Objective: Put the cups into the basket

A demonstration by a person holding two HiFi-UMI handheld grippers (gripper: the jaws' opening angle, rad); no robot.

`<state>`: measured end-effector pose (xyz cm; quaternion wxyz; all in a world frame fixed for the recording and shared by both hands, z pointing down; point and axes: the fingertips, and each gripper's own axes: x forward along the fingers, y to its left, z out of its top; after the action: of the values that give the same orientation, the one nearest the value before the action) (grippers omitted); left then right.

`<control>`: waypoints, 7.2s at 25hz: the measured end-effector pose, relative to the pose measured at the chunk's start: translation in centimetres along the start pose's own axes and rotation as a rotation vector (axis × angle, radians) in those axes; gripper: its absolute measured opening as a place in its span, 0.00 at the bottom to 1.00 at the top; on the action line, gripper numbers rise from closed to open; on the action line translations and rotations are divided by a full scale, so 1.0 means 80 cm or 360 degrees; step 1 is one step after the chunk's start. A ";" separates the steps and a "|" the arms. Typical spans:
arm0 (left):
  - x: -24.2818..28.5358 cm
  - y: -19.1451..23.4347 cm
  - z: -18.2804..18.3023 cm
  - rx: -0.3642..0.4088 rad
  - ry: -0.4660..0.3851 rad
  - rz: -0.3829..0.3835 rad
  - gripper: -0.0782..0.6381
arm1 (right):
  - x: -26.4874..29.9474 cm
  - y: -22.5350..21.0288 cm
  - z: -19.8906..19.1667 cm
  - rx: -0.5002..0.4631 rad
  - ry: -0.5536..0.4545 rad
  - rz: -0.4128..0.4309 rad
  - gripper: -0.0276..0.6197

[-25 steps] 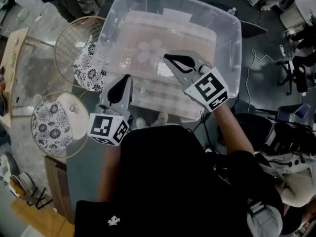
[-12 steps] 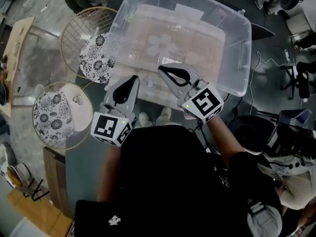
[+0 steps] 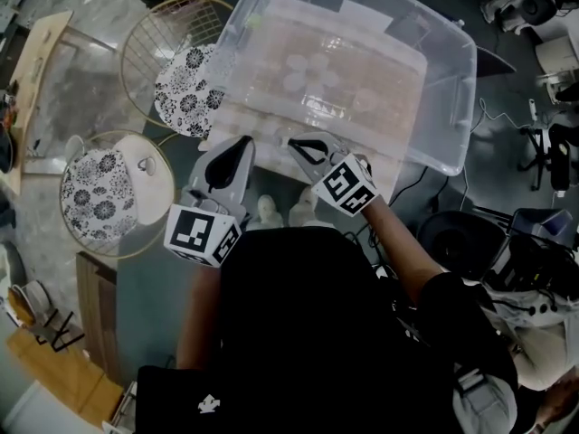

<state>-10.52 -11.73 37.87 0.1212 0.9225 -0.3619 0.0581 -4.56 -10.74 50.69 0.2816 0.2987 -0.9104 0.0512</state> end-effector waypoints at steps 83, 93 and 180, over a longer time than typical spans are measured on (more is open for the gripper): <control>0.023 0.011 0.011 -0.0079 -0.0047 0.0220 0.12 | -0.094 -0.123 0.155 -0.0648 0.0000 -0.0190 0.10; 0.032 0.026 0.004 -0.0106 -0.0011 0.0309 0.12 | -0.020 -0.217 0.081 -0.0575 0.0266 -0.0136 0.10; -0.003 -0.017 0.032 -0.0057 -0.0101 -0.0132 0.12 | -0.152 -0.062 0.142 0.0236 -0.0389 -0.0568 0.05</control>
<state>-9.76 -11.28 35.14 0.1285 0.9357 -0.3282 0.0171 0.86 -11.54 34.21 0.1512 0.4788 -0.8642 0.0308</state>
